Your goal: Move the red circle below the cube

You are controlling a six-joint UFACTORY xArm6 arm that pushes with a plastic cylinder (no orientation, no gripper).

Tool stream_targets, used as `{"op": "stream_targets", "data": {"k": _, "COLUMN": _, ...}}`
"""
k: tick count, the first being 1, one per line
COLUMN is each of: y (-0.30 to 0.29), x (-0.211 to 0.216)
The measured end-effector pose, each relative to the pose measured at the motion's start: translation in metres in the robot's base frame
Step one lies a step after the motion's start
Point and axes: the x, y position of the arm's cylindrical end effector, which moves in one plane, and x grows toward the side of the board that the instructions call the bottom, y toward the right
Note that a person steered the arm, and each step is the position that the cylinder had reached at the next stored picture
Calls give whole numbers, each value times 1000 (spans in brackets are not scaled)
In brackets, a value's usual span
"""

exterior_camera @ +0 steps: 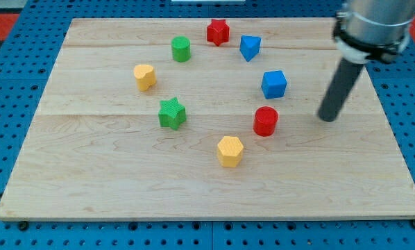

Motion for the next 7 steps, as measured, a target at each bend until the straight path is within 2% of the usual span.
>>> {"op": "stream_targets", "data": {"k": 1, "y": -107, "x": 0}}
{"op": "stream_targets", "data": {"k": 2, "y": -190, "x": 5}}
{"op": "stream_targets", "data": {"k": 3, "y": -222, "x": 11}}
{"op": "stream_targets", "data": {"k": 6, "y": -238, "x": 13}}
{"op": "stream_targets", "data": {"k": 7, "y": -251, "x": 38}}
